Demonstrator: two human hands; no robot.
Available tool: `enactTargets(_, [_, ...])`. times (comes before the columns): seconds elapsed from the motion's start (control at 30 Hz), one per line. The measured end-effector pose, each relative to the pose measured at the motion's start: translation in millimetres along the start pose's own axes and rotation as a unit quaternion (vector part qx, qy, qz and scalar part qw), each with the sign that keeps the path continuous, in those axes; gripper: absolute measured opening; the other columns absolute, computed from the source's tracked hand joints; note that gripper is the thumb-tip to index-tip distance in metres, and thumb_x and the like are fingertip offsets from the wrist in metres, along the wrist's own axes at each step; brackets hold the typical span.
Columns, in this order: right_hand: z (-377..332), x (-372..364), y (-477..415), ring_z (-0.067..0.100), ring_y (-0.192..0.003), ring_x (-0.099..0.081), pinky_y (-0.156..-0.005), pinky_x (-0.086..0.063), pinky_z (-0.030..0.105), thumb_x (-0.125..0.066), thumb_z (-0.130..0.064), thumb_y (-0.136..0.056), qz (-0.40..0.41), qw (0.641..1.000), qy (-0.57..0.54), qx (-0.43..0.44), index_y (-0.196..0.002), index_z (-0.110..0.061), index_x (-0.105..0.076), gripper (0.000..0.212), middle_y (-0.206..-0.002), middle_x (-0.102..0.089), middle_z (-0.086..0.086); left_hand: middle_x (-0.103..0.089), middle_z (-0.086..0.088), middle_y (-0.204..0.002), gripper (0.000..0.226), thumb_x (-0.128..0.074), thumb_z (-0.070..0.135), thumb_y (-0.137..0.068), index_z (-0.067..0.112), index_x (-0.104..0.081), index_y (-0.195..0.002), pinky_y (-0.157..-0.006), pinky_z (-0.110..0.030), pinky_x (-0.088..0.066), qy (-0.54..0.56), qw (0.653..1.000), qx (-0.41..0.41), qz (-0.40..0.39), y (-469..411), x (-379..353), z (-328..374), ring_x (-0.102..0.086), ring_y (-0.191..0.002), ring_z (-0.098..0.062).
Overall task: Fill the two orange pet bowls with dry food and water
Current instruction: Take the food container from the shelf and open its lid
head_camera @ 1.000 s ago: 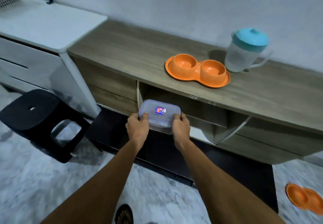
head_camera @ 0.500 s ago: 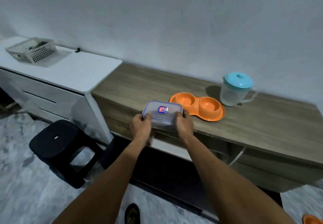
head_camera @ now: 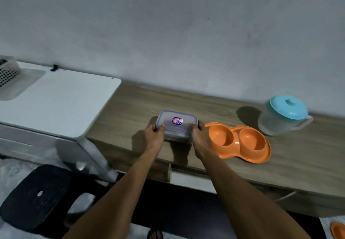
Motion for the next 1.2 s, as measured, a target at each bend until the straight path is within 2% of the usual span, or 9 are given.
enactTargets(0.13, [-3.3, -13.3, -17.3, 0.018, -0.097, -0.059, -0.08, -0.042, 0.027, -0.045, -0.015, -0.098, 0.036, 0.999, -0.017, 0.0, -0.116, -0.017, -0.063, 0.025, -0.11, -0.065, 0.002, -0.052, -0.004, -0.065, 0.02, -0.065, 0.014, -0.091, 0.007, -0.058, -0.073, -0.055, -0.025, -0.035, 0.014, 0.999, 0.012, -0.029, -31.8, -5.0, -5.8, -0.041, -0.06, -0.01])
enactTargets(0.27, [2.2, -20.1, -32.0, 0.015, -0.094, -0.057, -0.069, -0.044, 0.023, -0.043, -0.017, -0.102, 0.031, 0.999, -0.011, -0.014, -0.125, -0.014, -0.059, 0.028, -0.108, -0.061, -0.002, -0.052, -0.001, -0.063, 0.024, -0.066, 0.015, -0.091, 0.012, -0.056, -0.069, -0.045, -0.012, -0.032, 0.01, 0.999, 0.024, -0.04, -50.0, -9.9, -14.1, -0.044, -0.062, -0.013])
enactTargets(0.37, [6.0, -24.3, -37.7, 0.017, -0.1, -0.06, -0.085, -0.052, 0.032, -0.044, -0.018, -0.102, 0.032, 0.999, -0.009, -0.016, -0.126, -0.017, -0.06, 0.029, -0.113, -0.064, 0.0, -0.06, -0.007, -0.075, 0.013, -0.065, 0.016, -0.091, 0.003, -0.065, -0.09, -0.048, -0.011, -0.036, -0.017, 0.999, 0.025, -0.043, -51.8, -9.1, -10.8, -0.051, -0.07, -0.017])
enactTargets(0.47, [9.0, -24.8, -41.1, 0.02, -0.106, -0.059, -0.099, -0.048, 0.041, -0.044, -0.017, -0.1, 0.046, 0.999, 0.007, -0.013, -0.124, -0.018, -0.061, 0.029, -0.118, -0.065, 0.003, -0.057, 0.001, -0.071, 0.011, -0.064, 0.016, -0.093, 0.006, -0.062, -0.094, -0.043, -0.003, -0.036, -0.044, 0.997, 0.008, -0.058, -46.9, -6.6, -5.4, -0.051, -0.064, -0.012])
enactTargets(0.57, [7.2, -21.8, -45.2, 0.022, -0.109, -0.059, -0.097, -0.047, 0.039, -0.046, -0.018, -0.099, 0.057, 0.998, 0.031, -0.007, -0.121, -0.016, -0.063, 0.029, -0.12, -0.066, 0.006, -0.065, -0.006, -0.082, 0.016, -0.065, 0.022, -0.092, 0.008, -0.062, -0.098, -0.042, -0.004, -0.036, -0.083, 0.994, 0.013, -0.071, -50.3, -4.3, -2.8, -0.05, -0.061, -0.004])
enactTargets(0.73, [-1.1, -15.0, -63.4, 0.029, -0.102, -0.058, -0.079, -0.036, 0.029, -0.039, -0.02, -0.101, 0.13, 0.987, 0.097, 0.0, -0.109, -0.001, -0.063, 0.031, -0.109, -0.064, 0.016, -0.063, -0.01, -0.099, 0.044, -0.052, 0.04, -0.096, 0.001, -0.059, -0.115, -0.046, -0.02, -0.039, -0.118, 0.991, 0.041, -0.054, -77.2, -10.1, 14.2, -0.054, -0.069, -0.016])
enactTargets(0.93, [-3.0, -19.5, -89.9, 0.038, -0.105, -0.059, -0.08, -0.037, 0.034, -0.033, -0.023, -0.103, 0.16, 0.97, 0.183, 0.004, -0.105, 0.004, -0.064, 0.041, -0.111, -0.066, 0.024, -0.051, -0.021, -0.139, 0.059, -0.028, 0.044, -0.103, 0.0, -0.049, -0.136, -0.089, -0.036, -0.039, -0.222, 0.971, 0.07, -0.059, -105.7, -43.6, 23.8, -0.05, -0.125, -0.035])
enactTargets(1.0, [0.3, -19.8, -95.5, 0.039, -0.105, -0.06, -0.087, -0.043, 0.039, -0.033, -0.025, -0.102, 0.166, 0.969, 0.181, -0.007, -0.105, 0.003, -0.066, 0.044, -0.112, -0.067, 0.025, -0.051, -0.021, -0.14, 0.061, -0.024, 0.048, -0.103, 0.003, -0.05, -0.136, -0.098, -0.038, -0.037, -0.263, 0.962, 0.045, -0.055, -106.8, -47.3, 19.2, -0.048, -0.128, -0.037])
enactTargets(1.2, [6.7, -23.9, -102.3, 0.036, -0.101, -0.061, -0.088, -0.045, 0.04, -0.03, -0.029, -0.103, 0.132, 0.98, 0.148, -0.032, -0.107, 0.002, -0.064, 0.046, -0.109, -0.066, 0.023, -0.058, -0.019, -0.132, 0.061, -0.027, 0.056, -0.1, 0.012, -0.059, -0.126, -0.097, -0.04, -0.038, -0.297, 0.954, 0.016, -0.035, -106.4, -43.1, 11.5, -0.052, -0.122, -0.038])
Point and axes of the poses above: each hand's wrist, its own y-axis away from the middle knuckle, its own x-axis out of the back of the hand, z = x × y, the point moved 4 cm from there along -y, towards the middle knuckle
